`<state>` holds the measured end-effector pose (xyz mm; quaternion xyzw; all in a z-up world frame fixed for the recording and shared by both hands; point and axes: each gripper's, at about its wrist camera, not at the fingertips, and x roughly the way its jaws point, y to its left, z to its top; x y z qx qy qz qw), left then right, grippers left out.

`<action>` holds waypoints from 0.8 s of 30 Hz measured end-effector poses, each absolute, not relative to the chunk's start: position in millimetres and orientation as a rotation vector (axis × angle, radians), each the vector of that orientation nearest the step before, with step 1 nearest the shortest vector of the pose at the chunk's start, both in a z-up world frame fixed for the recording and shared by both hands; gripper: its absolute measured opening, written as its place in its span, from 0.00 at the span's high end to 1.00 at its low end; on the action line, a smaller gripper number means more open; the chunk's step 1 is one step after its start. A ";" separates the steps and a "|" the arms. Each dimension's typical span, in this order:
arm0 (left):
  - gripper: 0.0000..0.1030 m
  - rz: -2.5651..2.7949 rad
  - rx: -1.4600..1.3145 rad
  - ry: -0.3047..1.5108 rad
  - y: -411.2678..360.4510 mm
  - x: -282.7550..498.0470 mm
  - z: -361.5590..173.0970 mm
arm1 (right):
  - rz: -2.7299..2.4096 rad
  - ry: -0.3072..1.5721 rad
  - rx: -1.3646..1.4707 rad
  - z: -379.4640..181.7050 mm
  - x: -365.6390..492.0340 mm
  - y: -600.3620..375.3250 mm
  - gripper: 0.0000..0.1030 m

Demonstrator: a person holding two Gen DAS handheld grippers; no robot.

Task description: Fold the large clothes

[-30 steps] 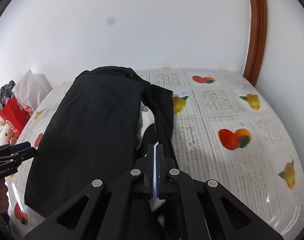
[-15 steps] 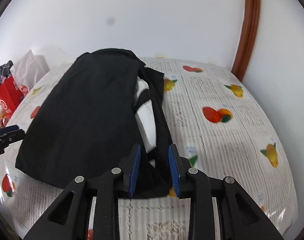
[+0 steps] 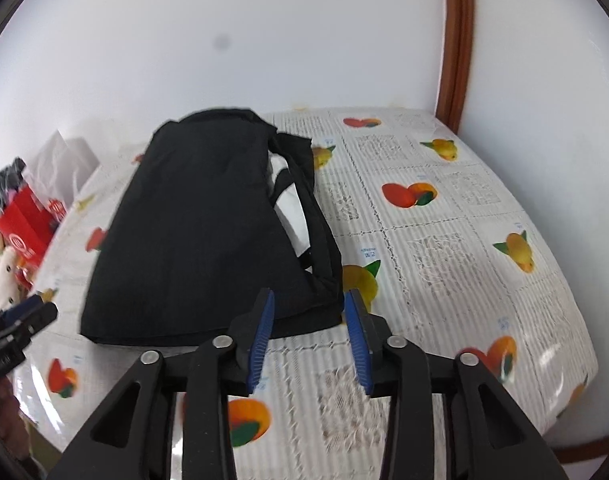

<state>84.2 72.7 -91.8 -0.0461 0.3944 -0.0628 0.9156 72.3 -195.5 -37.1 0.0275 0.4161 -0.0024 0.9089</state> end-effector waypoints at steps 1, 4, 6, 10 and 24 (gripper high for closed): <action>0.41 -0.123 -0.091 0.797 71.5 77.8 -85.4 | -0.011 0.846 0.057 -28.0 64.3 -194.1 0.55; 0.36 -0.122 -0.083 0.765 67.4 60.0 -68.9 | -0.027 0.820 0.034 -9.5 48.0 -189.9 0.49; 0.34 -0.124 -0.075 0.748 63.7 48.2 -60.0 | -0.033 0.788 0.026 6.6 31.4 -185.9 0.49; 0.27 -0.104 -0.057 0.695 55.2 21.9 -40.9 | -0.048 0.747 0.010 28.1 1.7 -181.1 0.22; 0.20 -0.083 -0.016 0.639 39.1 -32.1 -27.8 | -0.107 0.659 -0.049 43.8 -73.5 -180.1 0.05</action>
